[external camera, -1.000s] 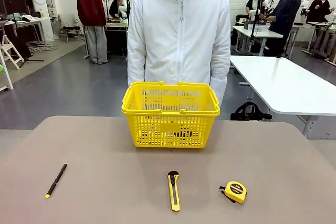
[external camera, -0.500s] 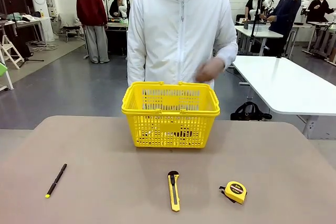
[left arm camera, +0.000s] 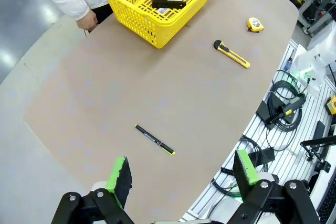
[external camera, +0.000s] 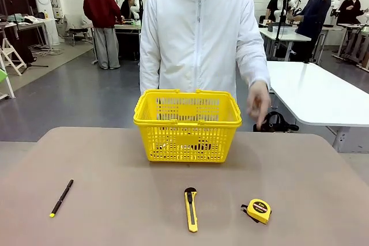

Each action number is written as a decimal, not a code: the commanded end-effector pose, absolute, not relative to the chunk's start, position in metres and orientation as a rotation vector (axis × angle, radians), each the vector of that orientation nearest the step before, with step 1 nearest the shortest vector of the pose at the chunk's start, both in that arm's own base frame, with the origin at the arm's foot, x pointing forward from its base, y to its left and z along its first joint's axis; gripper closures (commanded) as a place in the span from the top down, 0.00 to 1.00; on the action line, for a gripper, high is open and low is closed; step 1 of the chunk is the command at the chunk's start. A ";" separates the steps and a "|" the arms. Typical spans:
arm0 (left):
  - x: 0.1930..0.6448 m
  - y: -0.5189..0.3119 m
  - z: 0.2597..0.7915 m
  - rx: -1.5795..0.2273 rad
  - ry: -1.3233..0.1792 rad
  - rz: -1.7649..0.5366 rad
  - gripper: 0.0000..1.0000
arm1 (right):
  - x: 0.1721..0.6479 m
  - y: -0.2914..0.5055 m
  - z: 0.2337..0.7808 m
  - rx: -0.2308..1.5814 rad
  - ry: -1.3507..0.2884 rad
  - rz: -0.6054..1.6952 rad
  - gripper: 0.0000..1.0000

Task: Place the items the person wants into the basket.
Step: Pick up the item the person points to and place it in the Market Basket.

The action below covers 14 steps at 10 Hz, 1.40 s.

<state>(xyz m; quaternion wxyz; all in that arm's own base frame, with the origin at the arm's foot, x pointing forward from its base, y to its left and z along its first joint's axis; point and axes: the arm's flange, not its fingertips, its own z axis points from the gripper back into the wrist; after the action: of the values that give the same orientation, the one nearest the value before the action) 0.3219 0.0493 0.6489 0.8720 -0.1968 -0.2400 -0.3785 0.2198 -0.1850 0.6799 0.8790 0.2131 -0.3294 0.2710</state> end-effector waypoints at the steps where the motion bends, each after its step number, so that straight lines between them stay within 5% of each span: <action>1: 0.322 0.051 0.652 -0.412 -0.495 -0.801 1.00 | 0.221 -0.183 0.678 0.461 -0.698 0.585 1.00; 5: 0.322 0.051 0.652 -0.412 -0.495 -0.801 1.00 | 0.220 -0.185 0.680 0.444 -0.687 0.565 1.00; 8: 0.322 0.051 0.652 -0.412 -0.495 -0.801 1.00 | 0.293 -0.091 0.689 0.332 -0.403 0.630 1.00; 10: 0.322 0.051 0.652 -0.412 -0.495 -0.801 1.00 | 0.333 -0.008 0.660 0.227 -0.178 0.676 1.00; 14: 0.322 0.051 0.652 -0.412 -0.495 -0.801 1.00 | 0.364 0.095 0.575 0.049 -0.069 0.705 1.00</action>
<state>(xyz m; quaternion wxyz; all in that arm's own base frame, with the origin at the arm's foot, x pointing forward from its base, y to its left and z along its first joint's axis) 0.3226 0.0485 0.6497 0.8728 -0.1950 -0.2383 -0.3786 0.3644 0.0931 0.5873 0.9352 0.0491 -0.0289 0.3495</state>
